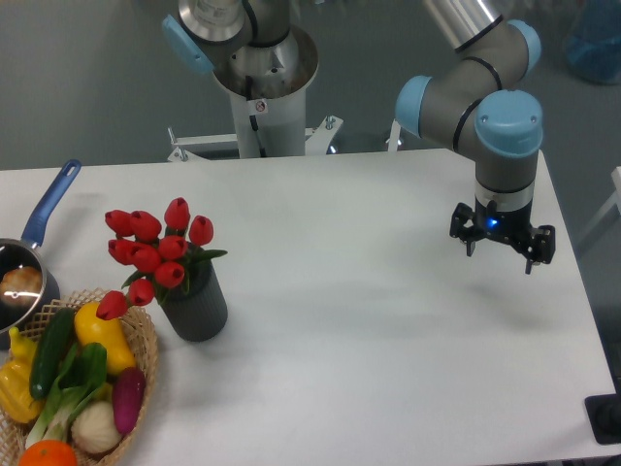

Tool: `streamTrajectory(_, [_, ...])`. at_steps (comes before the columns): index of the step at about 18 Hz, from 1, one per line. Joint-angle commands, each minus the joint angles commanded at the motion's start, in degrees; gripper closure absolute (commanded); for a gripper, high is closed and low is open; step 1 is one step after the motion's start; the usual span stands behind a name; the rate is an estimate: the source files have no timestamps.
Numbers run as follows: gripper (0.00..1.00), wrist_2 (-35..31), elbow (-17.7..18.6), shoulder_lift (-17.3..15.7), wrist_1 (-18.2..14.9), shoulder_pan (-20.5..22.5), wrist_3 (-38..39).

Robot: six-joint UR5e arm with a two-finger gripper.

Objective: Pick up the flowers from the vase
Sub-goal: 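Move the open gripper toward the red tulips in the black vase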

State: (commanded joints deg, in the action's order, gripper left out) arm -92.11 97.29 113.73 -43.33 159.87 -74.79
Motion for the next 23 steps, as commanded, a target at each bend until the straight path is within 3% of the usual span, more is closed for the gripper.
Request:
streamTrajectory(6, [0.0, 2.98, 0.26, -0.61, 0.44, -1.05, 0.09])
streamTrajectory(10, [0.0, 3.34, 4.48, -3.59, 0.44, -2.72, 0.62])
streamTrajectory(14, [0.0, 3.16, 7.12, -6.68, 0.44, -7.19, 1.14])
streamTrajectory(18, [0.0, 2.9, 8.62, -8.96, 0.18, -11.06, 8.07])
streamTrajectory(23, [0.0, 2.72, 10.19, -10.89, 0.09, -15.9, 11.07])
